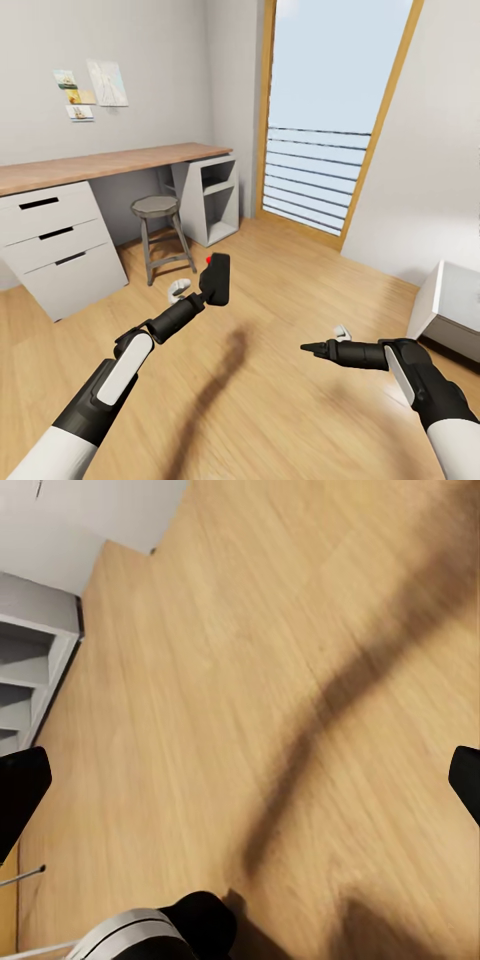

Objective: Attach the digital camera to the camera tripod in the bedroom.

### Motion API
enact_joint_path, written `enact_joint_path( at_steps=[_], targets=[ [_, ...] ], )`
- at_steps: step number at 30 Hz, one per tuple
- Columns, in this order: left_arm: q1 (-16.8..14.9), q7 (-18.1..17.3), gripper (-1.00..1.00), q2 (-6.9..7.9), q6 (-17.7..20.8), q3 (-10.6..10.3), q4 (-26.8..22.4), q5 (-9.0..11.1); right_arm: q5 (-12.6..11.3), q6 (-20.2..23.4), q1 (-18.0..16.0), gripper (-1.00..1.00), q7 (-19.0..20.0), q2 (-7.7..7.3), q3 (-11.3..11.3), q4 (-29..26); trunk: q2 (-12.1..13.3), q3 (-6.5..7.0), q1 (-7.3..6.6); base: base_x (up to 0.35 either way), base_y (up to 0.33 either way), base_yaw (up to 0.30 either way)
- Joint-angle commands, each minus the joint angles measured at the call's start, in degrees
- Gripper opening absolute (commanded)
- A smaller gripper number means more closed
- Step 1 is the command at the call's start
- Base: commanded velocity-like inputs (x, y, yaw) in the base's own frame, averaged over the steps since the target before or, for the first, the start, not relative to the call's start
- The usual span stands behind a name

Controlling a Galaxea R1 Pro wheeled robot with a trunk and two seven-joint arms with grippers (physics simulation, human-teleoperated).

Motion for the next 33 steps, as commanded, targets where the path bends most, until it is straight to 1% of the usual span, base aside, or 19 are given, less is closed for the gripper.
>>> enact_joint_path(
  at_steps=[1,9,12,13,16,19,20,24,25,29,32,33],
  targets=[
    [0.0,-0.1,-1.00,0.04,0.2,0.0,0.0,0.3,-0.2,0.3,0.0,1.00,0.0,-0.01,0.0,0.0,0.0,0.18,-0.03,0.000,0.000,0.000],
    [0.0,0.6,-1.00,-0.04,0.2,0.0,0.1,0.5,-0.1,0.2,0.0,1.00,-0.5,-0.01,0.0,0.0,0.1,1.95,-0.24,0.000,0.000,0.000],
    [0.0,0.7,-1.00,-0.04,0.2,0.0,0.1,0.5,0.0,0.2,0.0,1.00,-1.6,-0.01,0.0,0.0,0.1,2.62,-0.32,0.000,0.000,0.000],
    [0.0,0.7,-1.00,-0.04,0.2,0.0,0.1,0.5,0.1,0.2,0.0,1.00,-2.0,-0.01,0.0,-0.1,0.2,2.84,-0.34,0.000,0.000,0.000],
    [0.0,0.8,-1.00,-0.05,0.2,0.0,0.1,0.5,0.5,0.2,0.0,1.00,-5.3,0.06,0.0,-0.1,0.2,3.50,-0.42,0.000,0.000,0.000],
    [0.0,0.9,-1.00,-0.05,0.2,0.0,0.1,0.5,0.7,0.2,0.0,1.00,-7.4,0.11,0.0,-0.1,0.2,4.17,-0.50,0.000,0.000,0.000],
    [0.0,0.9,-1.00,-0.05,0.2,0.0,0.1,0.5,0.7,0.2,0.0,1.00,-8.6,0.13,0.1,-0.1,0.3,4.39,-0.52,0.000,0.000,0.000],
    [0.0,1.2,-1.00,-0.09,0.2,0.0,0.1,0.4,0.8,0.2,0.0,1.00,-10.8,0.21,0.2,-0.1,0.3,5.27,-0.63,0.000,0.000,0.000],
    [0.0,1.8,-1.00,-0.11,0.3,0.0,0.1,0.4,0.8,0.2,0.0,1.00,-11.9,0.24,0.3,-0.1,0.3,5.50,-0.65,0.000,0.000,0.000],
    [0.0,4.8,-1.00,-0.17,0.4,-0.1,0.1,-0.2,1.0,0.3,0.0,1.00,-14.3,0.41,0.3,-0.1,0.4,6.38,-0.76,0.000,0.000,0.000],
    [0.0,7.8,-1.00,-0.23,0.4,-0.1,0.0,-0.7,1.0,0.5,0.0,1.00,-15.7,0.56,0.4,-0.1,0.4,7.05,-0.83,0.000,0.000,0.000],
    [0.0,9.7,-1.00,-0.29,0.5,-0.1,-0.1,-1.0,1.0,0.7,0.0,1.00,-16.3,0.64,0.4,-0.1,0.4,7.27,-0.86,0.000,0.000,0.000]
  ],
)
